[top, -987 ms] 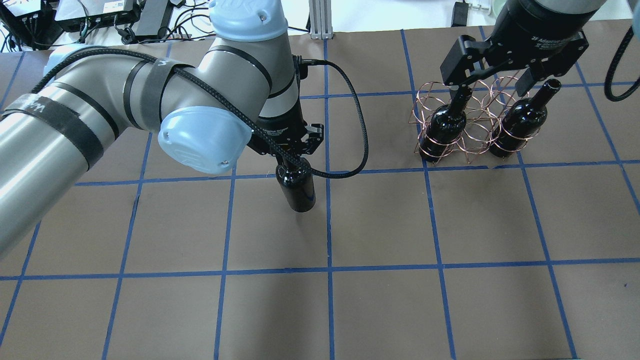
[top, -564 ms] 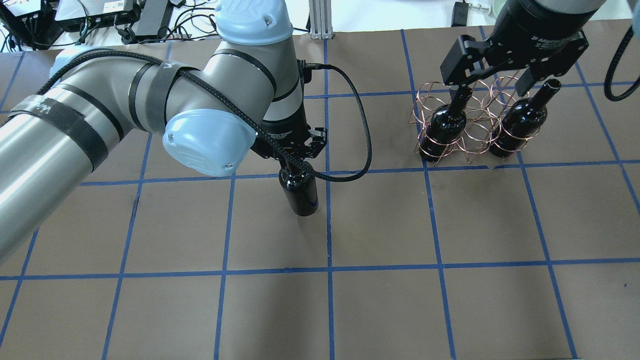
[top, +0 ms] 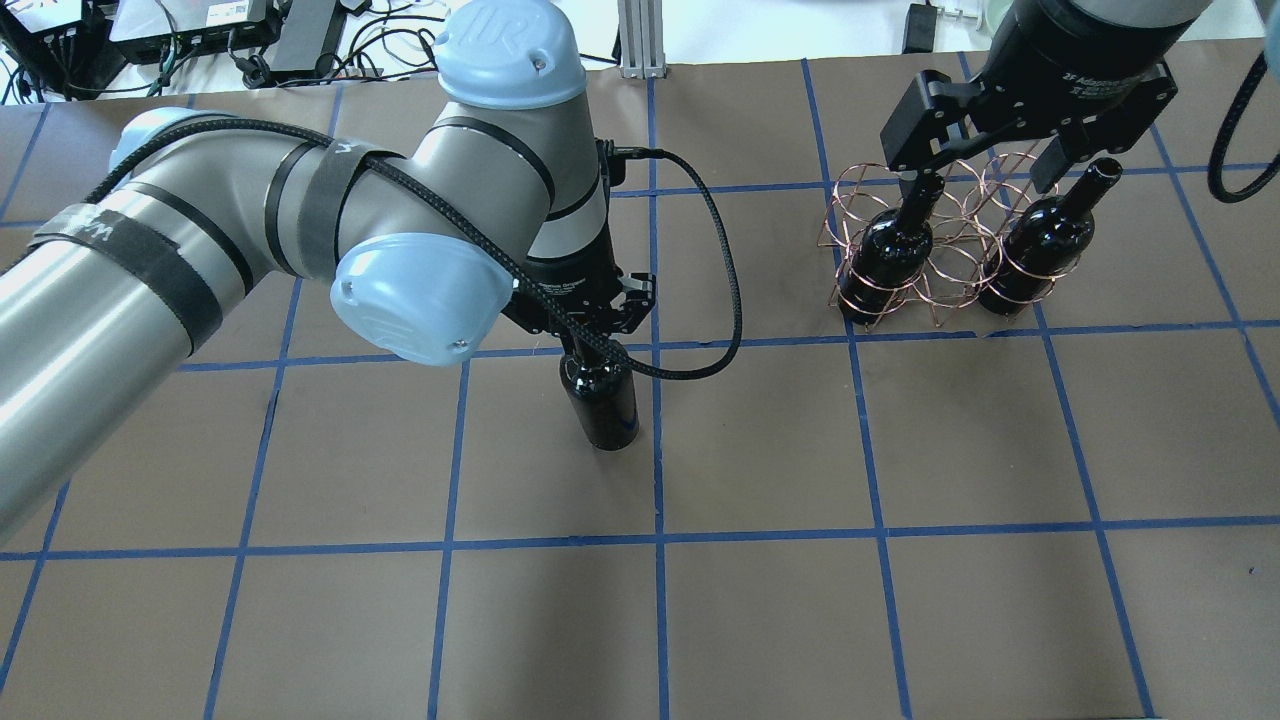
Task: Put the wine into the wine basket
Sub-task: 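Lower the held bottle upright onto the table center with the left gripper, then open the left gripper and raise it away while the right arm approaches the bottle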
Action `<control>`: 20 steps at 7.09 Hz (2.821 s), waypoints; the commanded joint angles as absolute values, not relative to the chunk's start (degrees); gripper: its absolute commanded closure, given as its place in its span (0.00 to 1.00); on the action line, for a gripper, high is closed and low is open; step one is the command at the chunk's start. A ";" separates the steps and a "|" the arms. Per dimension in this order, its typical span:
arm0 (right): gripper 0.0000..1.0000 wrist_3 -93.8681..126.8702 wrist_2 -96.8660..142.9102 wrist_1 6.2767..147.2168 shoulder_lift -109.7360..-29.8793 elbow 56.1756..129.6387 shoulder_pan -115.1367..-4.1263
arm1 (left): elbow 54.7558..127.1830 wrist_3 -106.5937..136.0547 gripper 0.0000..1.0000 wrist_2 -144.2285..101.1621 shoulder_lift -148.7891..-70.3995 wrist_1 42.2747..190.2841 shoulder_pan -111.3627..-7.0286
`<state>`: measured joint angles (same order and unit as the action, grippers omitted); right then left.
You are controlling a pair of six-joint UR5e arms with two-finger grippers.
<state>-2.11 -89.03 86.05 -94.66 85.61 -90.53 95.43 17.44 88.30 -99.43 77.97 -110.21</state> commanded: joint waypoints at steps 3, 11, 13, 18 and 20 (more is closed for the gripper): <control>0.00 -2.20 -89.03 86.04 -94.66 85.69 -90.53 | 95.62 17.93 0.99 88.07 -99.67 77.34 -110.21; 0.00 -2.11 -89.30 86.05 -94.83 85.26 -90.27 | 88.35 16.96 0.00 88.15 -98.01 78.31 -107.85; 0.00 -1.85 -89.73 85.96 -96.15 85.08 -90.26 | 86.75 16.96 0.00 88.15 -96.77 78.31 -102.43; 0.00 10.74 -88.68 87.01 -91.87 82.20 -98.40 | 86.57 9.08 0.00 87.89 -94.67 78.48 -82.72; 0.00 23.42 -89.21 88.06 -86.51 79.11 -106.40 | 86.57 8.96 0.00 87.98 -93.43 79.89 -81.74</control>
